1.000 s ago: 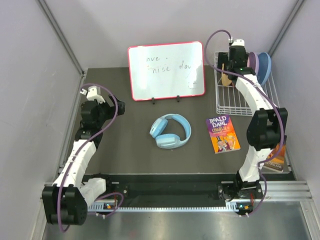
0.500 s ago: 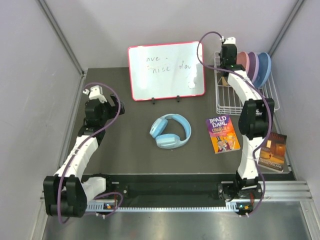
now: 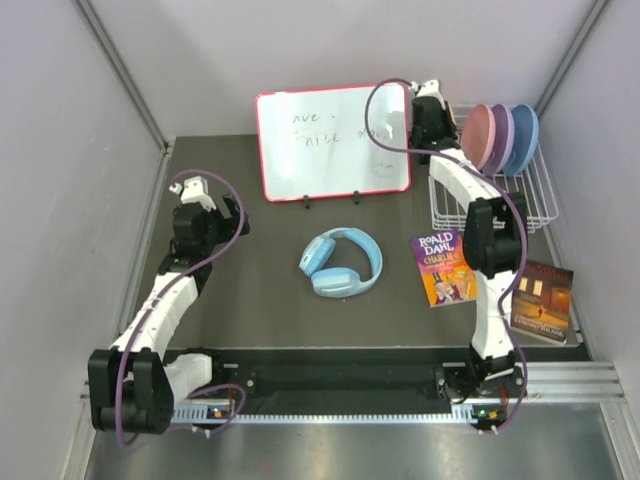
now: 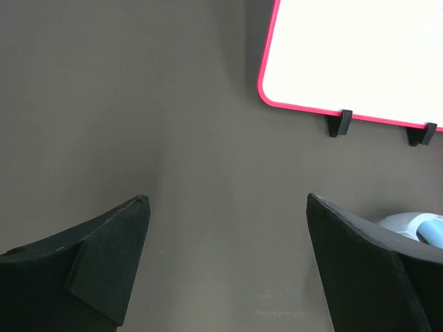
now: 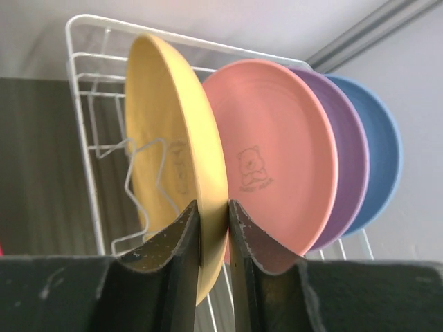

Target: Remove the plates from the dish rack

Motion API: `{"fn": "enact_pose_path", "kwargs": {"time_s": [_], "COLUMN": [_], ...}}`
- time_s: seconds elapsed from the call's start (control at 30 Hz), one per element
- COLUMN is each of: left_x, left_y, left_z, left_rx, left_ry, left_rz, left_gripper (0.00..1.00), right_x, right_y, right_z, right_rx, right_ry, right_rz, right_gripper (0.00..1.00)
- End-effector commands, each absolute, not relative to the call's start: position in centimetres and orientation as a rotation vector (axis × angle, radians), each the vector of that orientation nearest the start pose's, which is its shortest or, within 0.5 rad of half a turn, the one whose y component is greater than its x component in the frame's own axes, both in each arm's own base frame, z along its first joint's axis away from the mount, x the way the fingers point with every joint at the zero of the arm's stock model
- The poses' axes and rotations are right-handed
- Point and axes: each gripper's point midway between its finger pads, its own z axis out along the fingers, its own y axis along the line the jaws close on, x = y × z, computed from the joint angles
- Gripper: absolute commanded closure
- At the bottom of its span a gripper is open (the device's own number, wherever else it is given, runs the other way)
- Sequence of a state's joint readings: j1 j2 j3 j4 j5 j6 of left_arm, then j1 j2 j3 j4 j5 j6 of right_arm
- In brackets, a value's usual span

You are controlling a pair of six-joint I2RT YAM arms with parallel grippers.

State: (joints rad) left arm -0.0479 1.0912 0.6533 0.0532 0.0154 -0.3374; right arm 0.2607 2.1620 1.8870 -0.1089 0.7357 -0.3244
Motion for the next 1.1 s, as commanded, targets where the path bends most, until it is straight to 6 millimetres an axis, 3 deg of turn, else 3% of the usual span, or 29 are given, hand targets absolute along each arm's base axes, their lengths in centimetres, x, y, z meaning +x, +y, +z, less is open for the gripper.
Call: {"fn": "enact_pose_path", "kwargs": {"time_s": [0.0, 0.27, 0.4, 0.57, 0.6, 0.63, 0.67, 0.7, 0.73, 0.77, 0.8, 0.87, 0.9, 0.93, 0.97, 1.0, 1.03, 1.07], "left_x": [36.8, 36.8, 36.6, 36.3, 36.2, 36.2, 36.1, 35.8, 35.6, 35.6, 35.0, 34.6, 34.4, 33.9, 33.5, 33.3, 32.9, 32.6], "left_y": [-2.7, -2.8, -3.1, -4.2, -4.6, -5.1, -5.8, -6.9, -7.7, -8.4, -9.7, -11.0, -11.6, -12.5, -13.1, -13.5, -14.0, -14.3], "left_z": [18.0, 17.7, 18.0, 18.9, 19.4, 20.1, 20.6, 21.4, 22.4, 23.4, 24.4, 26.4, 26.9, 27.3, 27.8, 28.8, 28.9, 29.2], "left_rx": [-0.275, -0.28, -0.273, -0.24, -0.228, -0.21, -0.205, -0.173, -0.156, -0.162, -0.12, -0.104, -0.094, -0.062, -0.069, -0.048, -0.034, -0.05], "left_ry": [1.888, 1.91, 1.908, 1.896, 1.887, 1.875, 1.866, 1.856, 1.836, 1.803, 1.78, 1.714, 1.702, 1.693, 1.685, 1.646, 1.643, 1.637], "left_rz": [-0.225, -0.207, -0.215, -0.272, -0.301, -0.333, -0.381, -0.451, -0.506, -0.567, -0.649, -0.758, -0.805, -0.868, -0.928, -0.96, -1.002, -1.044], "left_gripper": [0.01, 0.01, 0.01, 0.01, 0.01, 0.01, 0.01, 0.01, 0.01, 0.01, 0.01, 0.01, 0.01, 0.02, 0.03, 0.04, 0.05, 0.05], "right_x": [58.7, 53.7, 51.5, 47.2, 46.9, 46.6, 45.2, 45.8, 44.8, 43.2, 42.8, 40.9, 40.3, 39.8, 38.9, 38.5, 38.0, 37.4], "right_y": [2.4, 0.6, 0.0, 1.2, 2.0, 3.6, 3.8, 6.1, 6.8, 7.1, 9.0, 10.3, 11.9, 12.6, 13.0, 13.9, 14.4, 14.7], "right_z": [27.5, 35.7, 38.1, 41.8, 42.4, 41.7, 43.4, 43.4, 41.3, 41.9, 40.6, 39.3, 38.5, 36.2, 36.3, 35.7, 33.8, 33.8], "right_rx": [0.072, 0.275, 0.33, 0.331, 0.351, 0.245, 0.252, 0.255, 0.163, 0.159, 0.123, 0.104, 0.081, 0.066, 0.059, 0.063, 0.054, 0.048], "right_ry": [1.722, 1.51, 1.467, 1.422, 1.402, 1.493, 1.499, 1.501, 1.62, 1.625, 1.673, 1.708, 1.729, 1.778, 1.77, 1.781, 1.814, 1.805], "right_rz": [-0.844, -0.972, -1.036, -0.992, -0.904, -0.896, -0.809, -0.569, -0.528, -0.413, -0.261, -0.103, 0.016, 0.054, 0.112, 0.184, 0.207, 0.246], "right_gripper": [1.0, 1.0, 1.0, 1.0, 1.0, 1.0, 1.0, 1.0, 1.0, 1.0, 1.0, 1.0, 1.0, 1.0, 1.0, 1.0, 1.0, 1.0]}}
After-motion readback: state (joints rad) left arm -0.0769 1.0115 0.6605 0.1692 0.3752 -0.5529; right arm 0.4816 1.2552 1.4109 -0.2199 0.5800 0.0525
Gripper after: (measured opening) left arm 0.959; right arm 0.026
